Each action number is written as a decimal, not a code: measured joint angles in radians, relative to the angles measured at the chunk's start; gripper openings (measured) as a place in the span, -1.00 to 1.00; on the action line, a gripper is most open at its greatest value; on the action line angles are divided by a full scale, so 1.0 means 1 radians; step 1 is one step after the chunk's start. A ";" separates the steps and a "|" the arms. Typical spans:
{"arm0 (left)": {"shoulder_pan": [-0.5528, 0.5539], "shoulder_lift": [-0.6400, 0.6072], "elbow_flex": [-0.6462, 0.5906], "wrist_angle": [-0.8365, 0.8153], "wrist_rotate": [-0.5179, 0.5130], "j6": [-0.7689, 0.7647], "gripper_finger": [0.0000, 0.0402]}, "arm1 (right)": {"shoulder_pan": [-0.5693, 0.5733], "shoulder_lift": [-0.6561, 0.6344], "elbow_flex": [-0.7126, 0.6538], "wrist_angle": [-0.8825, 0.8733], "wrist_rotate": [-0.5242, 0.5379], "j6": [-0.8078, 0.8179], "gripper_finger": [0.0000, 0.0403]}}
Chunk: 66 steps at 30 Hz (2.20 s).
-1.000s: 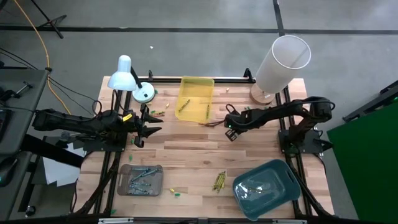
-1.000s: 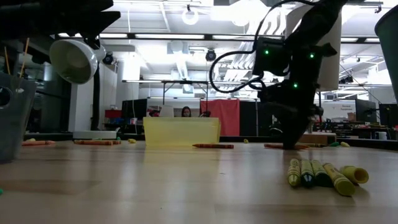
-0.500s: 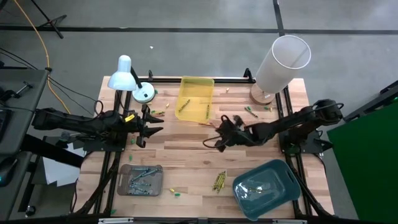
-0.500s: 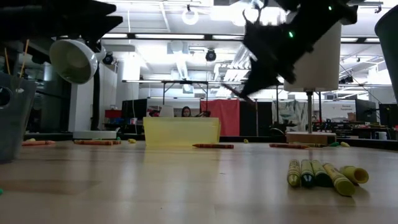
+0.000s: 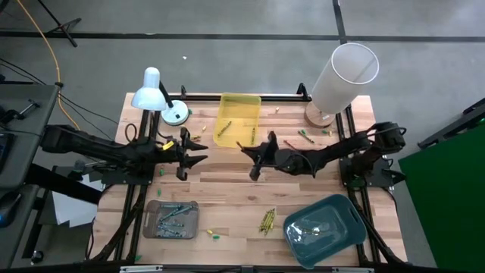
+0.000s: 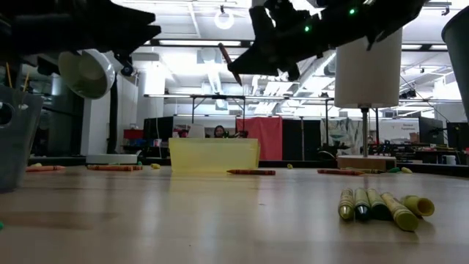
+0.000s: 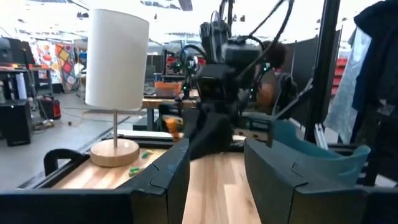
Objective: Sort crayons
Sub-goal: Put the orange crayon into the pine green bin
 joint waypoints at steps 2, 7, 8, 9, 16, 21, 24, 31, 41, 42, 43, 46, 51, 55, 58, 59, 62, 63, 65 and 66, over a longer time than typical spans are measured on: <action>0.000 0.006 0.000 -0.007 0.000 0.014 -0.30 | -0.024 0.000 0.000 0.013 -0.021 -0.058 -1.00; 0.000 0.006 0.000 -0.019 -0.003 0.089 -0.30 | -0.092 0.000 0.000 0.012 -0.148 -0.209 -1.00; 0.000 0.006 0.000 -0.023 -0.003 0.118 -0.30 | -0.106 0.000 0.000 0.012 -0.175 -0.240 -1.00; 0.000 0.006 0.000 -0.027 -0.004 0.154 -0.30 | -0.122 0.000 0.000 0.011 -0.195 -0.262 -1.00; 0.005 0.006 0.007 -0.041 -0.179 0.450 -0.30 | -0.250 0.000 0.000 0.012 -0.382 -0.347 -1.00; 0.060 0.006 0.050 -0.045 -0.203 0.506 -0.30 | -0.326 -0.001 0.000 0.019 -0.505 -0.347 -1.00; 0.108 0.006 0.088 -0.090 -0.180 0.507 -0.30 | -0.358 -0.001 0.000 0.019 -0.558 -0.356 -1.00; 0.261 0.006 0.164 -0.273 0.049 0.452 -0.30 | -0.394 -0.001 0.000 0.021 -0.652 -0.367 -1.00; 0.416 0.006 0.169 -0.303 0.243 0.333 -0.30 | -0.394 -0.002 0.000 0.008 -0.670 -0.381 -1.00; 0.421 0.006 0.169 -0.302 0.244 0.327 -0.30 | -0.392 -0.002 0.000 0.003 -0.670 -0.381 -1.00; 0.424 0.006 0.169 -0.302 0.244 0.320 -0.30 | -0.391 -0.002 0.000 -0.001 -0.670 -0.381 -1.00; 0.427 0.006 0.169 -0.302 0.244 0.312 -0.30 | -0.390 -0.002 0.000 -0.006 -0.676 -0.381 -1.00; 0.427 0.006 0.169 -0.302 0.243 0.313 -0.30 | -0.389 -0.002 0.001 -0.020 -0.677 -0.381 -1.00; 0.427 0.006 0.169 -0.302 0.240 0.335 -0.30 | -0.390 -0.002 0.001 -0.038 -0.677 -0.381 -1.00; 0.427 0.006 0.169 -0.303 0.237 0.338 -0.30 | -0.390 -0.002 0.001 -0.050 -0.677 -0.381 -1.00; 0.427 0.006 0.169 -0.303 0.237 0.339 -0.30 | -0.390 -0.002 0.001 -0.051 -0.677 -0.381 -1.00; 0.427 0.006 0.169 -0.303 0.236 0.348 -0.30 | -0.390 -0.002 0.001 -0.052 -0.677 -0.384 -1.00; 0.427 0.006 0.169 -0.303 0.236 0.349 -0.30 | -0.390 -0.002 0.001 -0.052 -0.677 -0.385 -1.00; 0.427 0.006 0.169 -0.306 0.236 0.349 -0.30 | -0.390 -0.002 0.001 -0.052 -0.677 -0.387 -1.00; 0.427 0.006 0.169 -0.309 0.236 0.349 -0.30 | -0.390 -0.002 0.001 -0.053 -0.677 -0.395 -1.00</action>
